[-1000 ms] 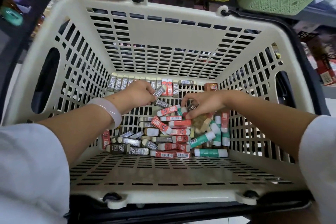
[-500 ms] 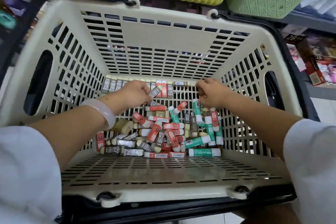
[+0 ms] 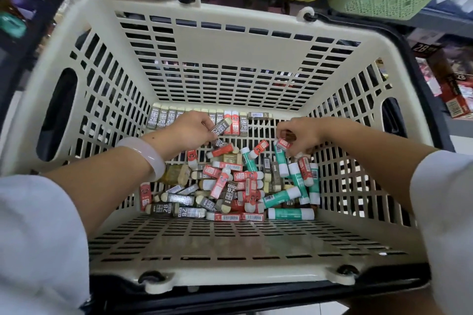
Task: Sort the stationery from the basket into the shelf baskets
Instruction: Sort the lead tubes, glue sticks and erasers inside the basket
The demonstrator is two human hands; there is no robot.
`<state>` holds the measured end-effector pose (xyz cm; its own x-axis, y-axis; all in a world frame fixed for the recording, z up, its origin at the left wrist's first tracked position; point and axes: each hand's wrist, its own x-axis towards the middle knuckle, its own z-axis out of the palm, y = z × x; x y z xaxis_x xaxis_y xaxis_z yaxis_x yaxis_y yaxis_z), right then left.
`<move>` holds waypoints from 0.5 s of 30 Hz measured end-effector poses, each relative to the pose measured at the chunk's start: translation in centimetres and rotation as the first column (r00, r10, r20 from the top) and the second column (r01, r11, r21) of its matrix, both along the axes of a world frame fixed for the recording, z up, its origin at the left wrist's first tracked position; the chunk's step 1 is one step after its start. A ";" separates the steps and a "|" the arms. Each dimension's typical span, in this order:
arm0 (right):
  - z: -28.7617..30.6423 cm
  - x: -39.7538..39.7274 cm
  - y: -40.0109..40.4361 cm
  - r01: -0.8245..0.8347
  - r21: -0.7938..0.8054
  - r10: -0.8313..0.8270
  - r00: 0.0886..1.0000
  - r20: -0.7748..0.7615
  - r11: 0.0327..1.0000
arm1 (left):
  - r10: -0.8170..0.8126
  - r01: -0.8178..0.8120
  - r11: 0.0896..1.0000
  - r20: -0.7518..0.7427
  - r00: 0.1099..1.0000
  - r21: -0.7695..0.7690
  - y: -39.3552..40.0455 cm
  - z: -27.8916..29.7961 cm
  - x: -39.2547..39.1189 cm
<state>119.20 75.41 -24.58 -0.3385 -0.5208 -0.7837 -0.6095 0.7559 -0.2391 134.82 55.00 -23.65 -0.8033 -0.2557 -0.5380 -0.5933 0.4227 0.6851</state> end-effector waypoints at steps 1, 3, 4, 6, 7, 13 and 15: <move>0.2 -0.2 0.0 0.060 0.011 -0.061 0.996 0.063 0.998 | 0.003 -0.003 1.000 0.000 1.000 0.004 0.0 0.1 0.0; 0.5 -0.2 0.1 0.128 0.047 -0.132 0.985 0.107 0.991 | 0.006 -0.006 1.000 -0.002 1.000 0.007 0.0 0.1 0.0; 0.4 0.0 0.1 0.146 0.055 -0.151 0.983 0.102 0.988 | 0.007 -0.007 1.000 -0.004 1.000 0.005 -0.1 0.1 -0.1; 0.5 0.9 0.1 0.095 0.021 -0.095 0.996 -0.003 0.995 | 0.017 -0.016 1.000 -0.011 1.000 0.009 -0.2 0.1 -0.1; 0.8 1.3 -0.1 0.016 -0.007 -0.016 0.994 -0.109 1.000 | 0.027 -0.027 1.000 -0.017 0.999 0.016 -0.2 0.1 -0.2; 3.1 7.1 -4.1 0.146 -0.398 -0.079 0.980 0.181 0.906 | 0.113 -0.112 0.994 -0.058 0.992 0.017 -0.8 0.3 -0.3; 2.9 9.7 -5.1 0.274 -0.340 -0.078 0.867 0.492 0.899 | 0.133 -0.132 0.991 -0.059 0.989 0.025 -0.9 0.2 -0.2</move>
<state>128.92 70.27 -21.68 -0.1105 -0.7788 -0.6174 -0.2217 0.6249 -0.7486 134.59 54.15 -23.47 -0.7940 -0.3513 -0.4962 -0.6007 0.3279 0.7291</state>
